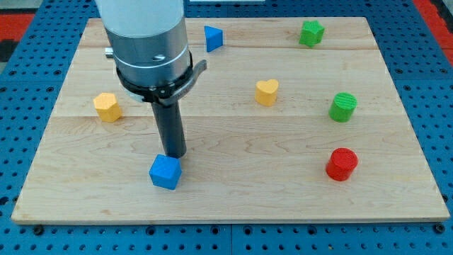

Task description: Push the blue cube to the bottom right side of the board

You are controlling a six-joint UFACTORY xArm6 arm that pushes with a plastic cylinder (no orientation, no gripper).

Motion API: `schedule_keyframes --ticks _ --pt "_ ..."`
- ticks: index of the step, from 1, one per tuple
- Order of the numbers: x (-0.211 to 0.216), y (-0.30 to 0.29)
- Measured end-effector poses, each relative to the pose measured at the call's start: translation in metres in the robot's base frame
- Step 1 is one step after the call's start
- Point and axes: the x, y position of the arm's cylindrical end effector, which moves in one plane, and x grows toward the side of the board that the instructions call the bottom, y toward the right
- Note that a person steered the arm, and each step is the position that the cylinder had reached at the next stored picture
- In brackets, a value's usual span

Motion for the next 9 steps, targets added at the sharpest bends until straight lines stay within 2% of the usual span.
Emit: schedule_keyframes --ticks 3,6,9 --pt "-0.045 0.008" --pt "-0.044 0.029" --pt "-0.044 0.026"
